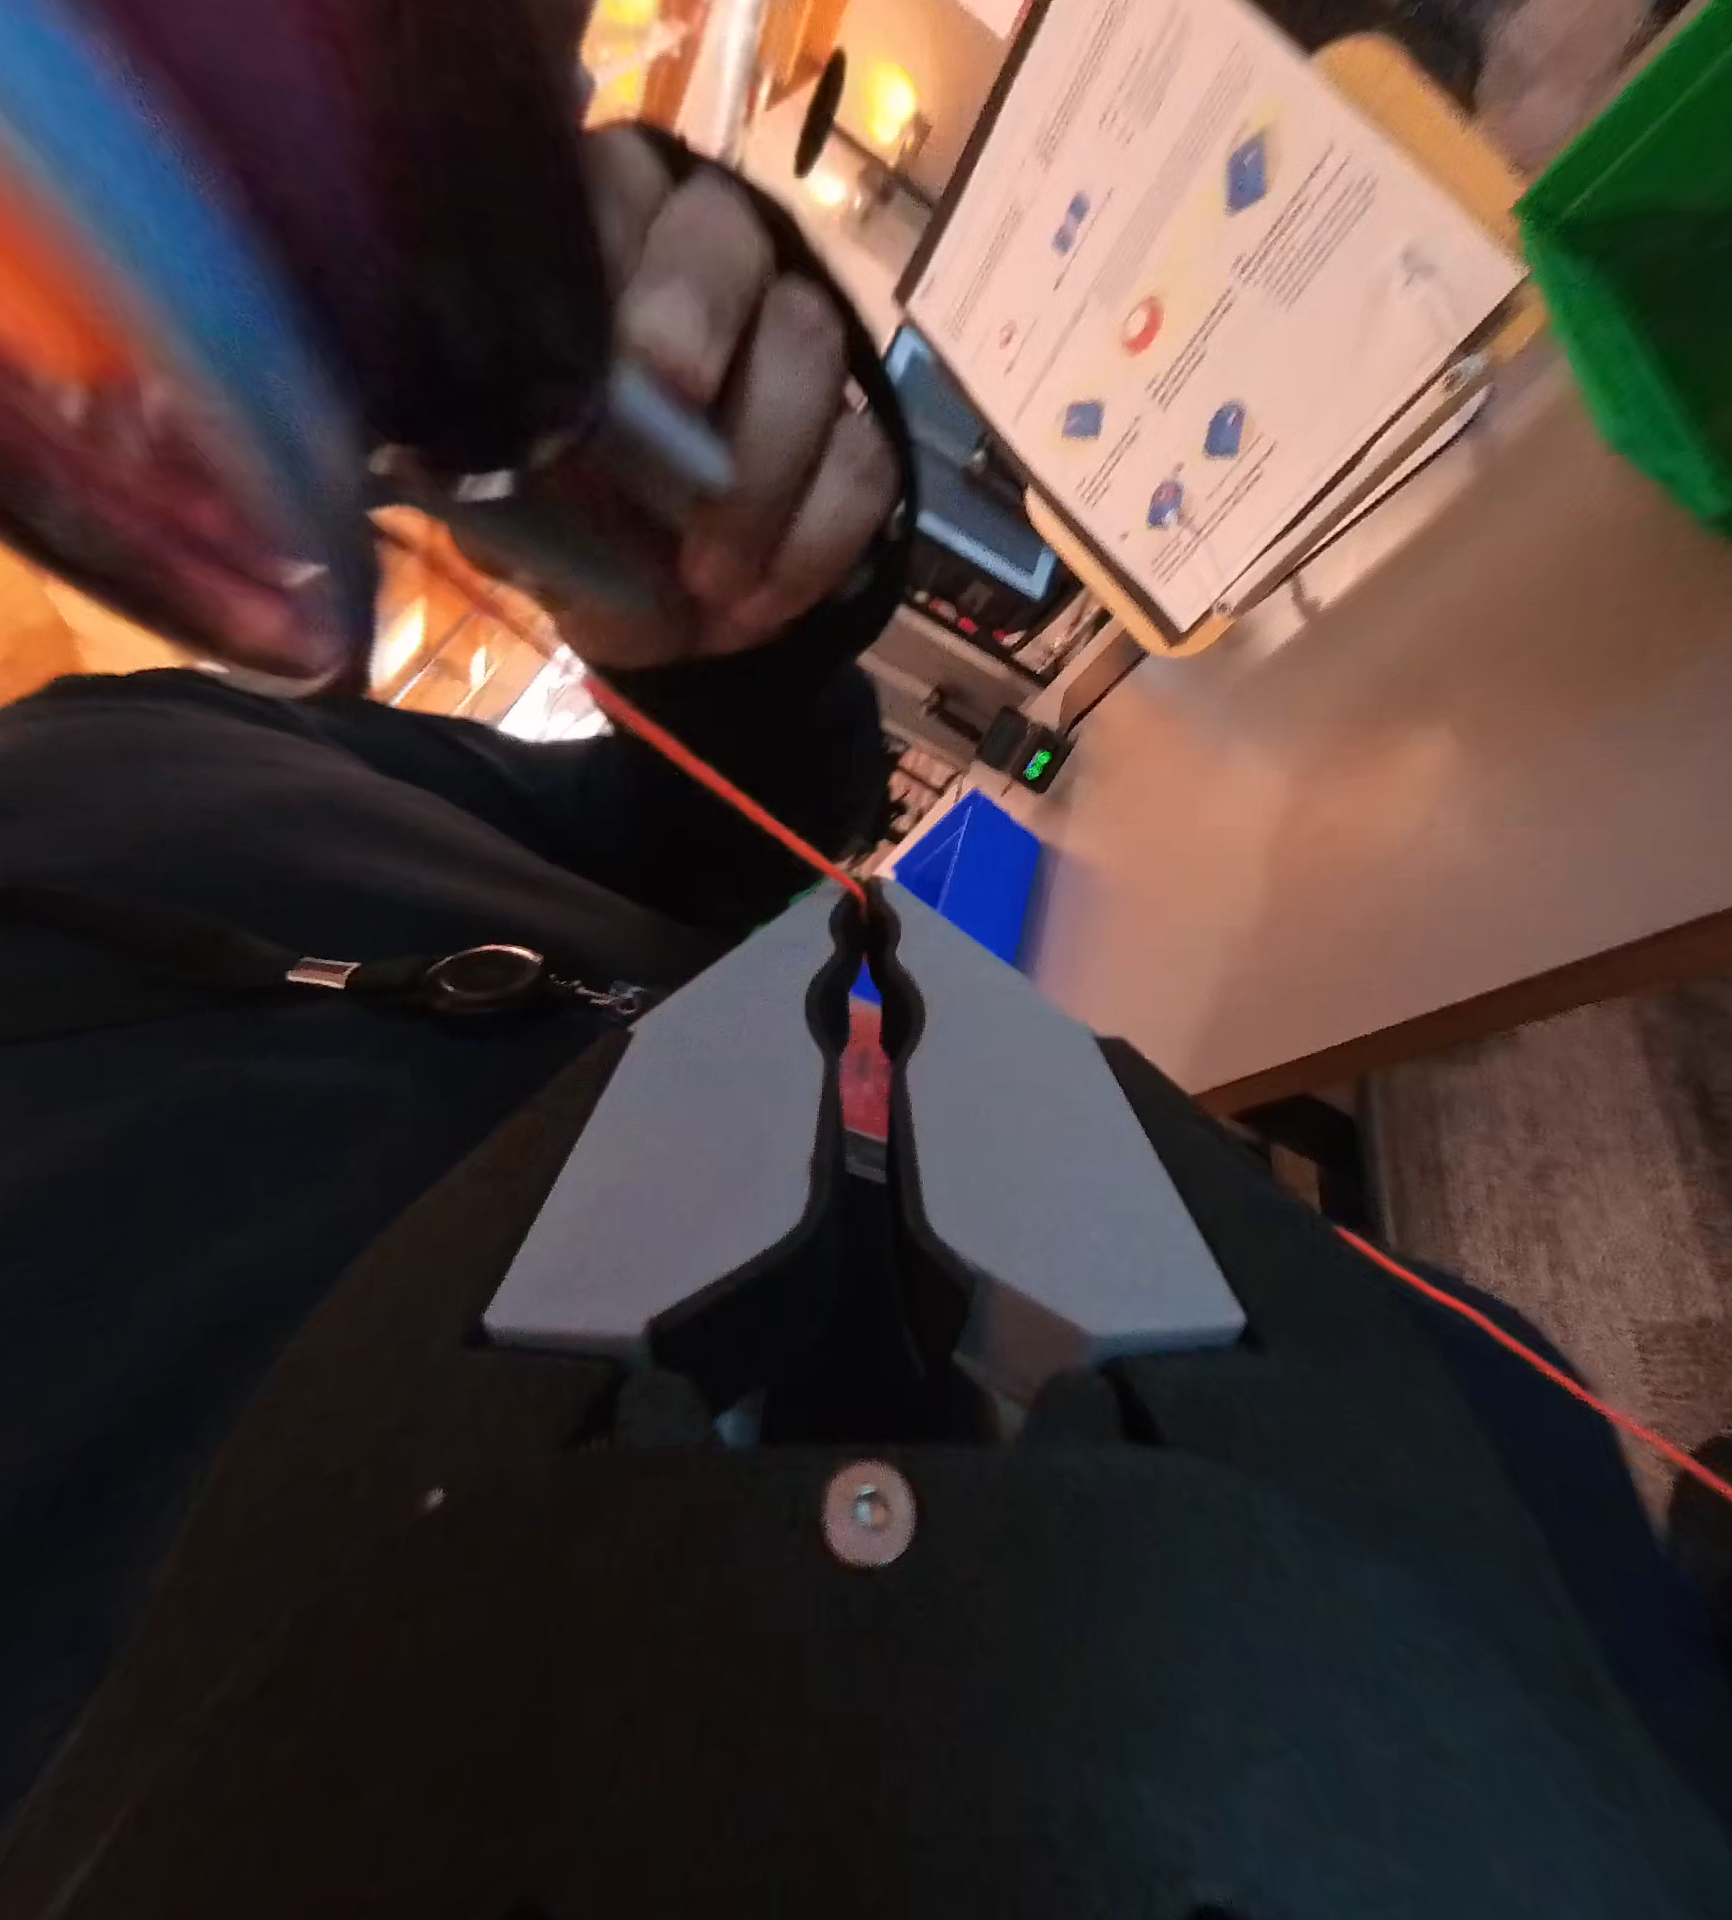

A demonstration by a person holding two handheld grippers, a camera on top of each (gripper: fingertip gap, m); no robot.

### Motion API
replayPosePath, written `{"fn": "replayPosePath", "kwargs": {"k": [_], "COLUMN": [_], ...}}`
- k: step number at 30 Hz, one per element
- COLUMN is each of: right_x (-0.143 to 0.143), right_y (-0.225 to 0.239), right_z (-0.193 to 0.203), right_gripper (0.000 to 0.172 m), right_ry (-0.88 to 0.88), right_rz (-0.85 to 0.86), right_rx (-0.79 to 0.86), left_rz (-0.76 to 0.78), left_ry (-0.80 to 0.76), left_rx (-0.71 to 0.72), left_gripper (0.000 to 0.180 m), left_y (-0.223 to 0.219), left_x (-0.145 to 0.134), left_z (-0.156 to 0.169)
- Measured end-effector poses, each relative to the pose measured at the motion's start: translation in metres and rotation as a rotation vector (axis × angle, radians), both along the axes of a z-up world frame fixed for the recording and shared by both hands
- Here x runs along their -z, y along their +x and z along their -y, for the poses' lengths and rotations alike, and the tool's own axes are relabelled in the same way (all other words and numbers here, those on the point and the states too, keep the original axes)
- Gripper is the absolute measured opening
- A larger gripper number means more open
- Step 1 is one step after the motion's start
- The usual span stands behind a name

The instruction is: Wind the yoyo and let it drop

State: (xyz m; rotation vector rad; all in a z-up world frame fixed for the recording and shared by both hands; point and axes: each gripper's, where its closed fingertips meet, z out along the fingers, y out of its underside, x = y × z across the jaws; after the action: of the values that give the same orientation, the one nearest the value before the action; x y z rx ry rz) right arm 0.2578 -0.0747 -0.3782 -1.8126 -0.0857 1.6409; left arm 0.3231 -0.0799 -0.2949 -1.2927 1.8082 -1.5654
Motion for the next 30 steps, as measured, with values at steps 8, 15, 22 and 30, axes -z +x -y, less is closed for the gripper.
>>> {"fn": "replayPosePath", "kwargs": {"k": [8, 15, 22, 30], "right_x": [-0.045, -0.054, -0.015, -0.004], "right_y": [0.081, 0.025, -0.003, 0.072], "right_z": [0.013, 0.017, -0.003, -0.006], "right_gripper": [0.000, 0.000, 0.000, 0.000], "right_ry": [0.116, 0.101, 0.067, 0.070], "right_rz": [0.153, 0.238, 0.154, 0.312], "right_rx": [0.083, -0.019, 0.051, 0.157], "left_rz": [-0.197, -0.322, -0.107, -0.147], "left_ry": [-0.006, 0.424, 0.247, -0.036], "left_rx": [0.297, 0.111, -0.150, 0.339], "left_gripper": [0.002, 0.002, 0.002, 0.003], "left_y": [-0.052, -0.030, 0.006, -0.041], "left_x": [0.030, 0.070, 0.025, 0.009], "left_z": [0.025, -0.004, -0.026, 0.033]}}
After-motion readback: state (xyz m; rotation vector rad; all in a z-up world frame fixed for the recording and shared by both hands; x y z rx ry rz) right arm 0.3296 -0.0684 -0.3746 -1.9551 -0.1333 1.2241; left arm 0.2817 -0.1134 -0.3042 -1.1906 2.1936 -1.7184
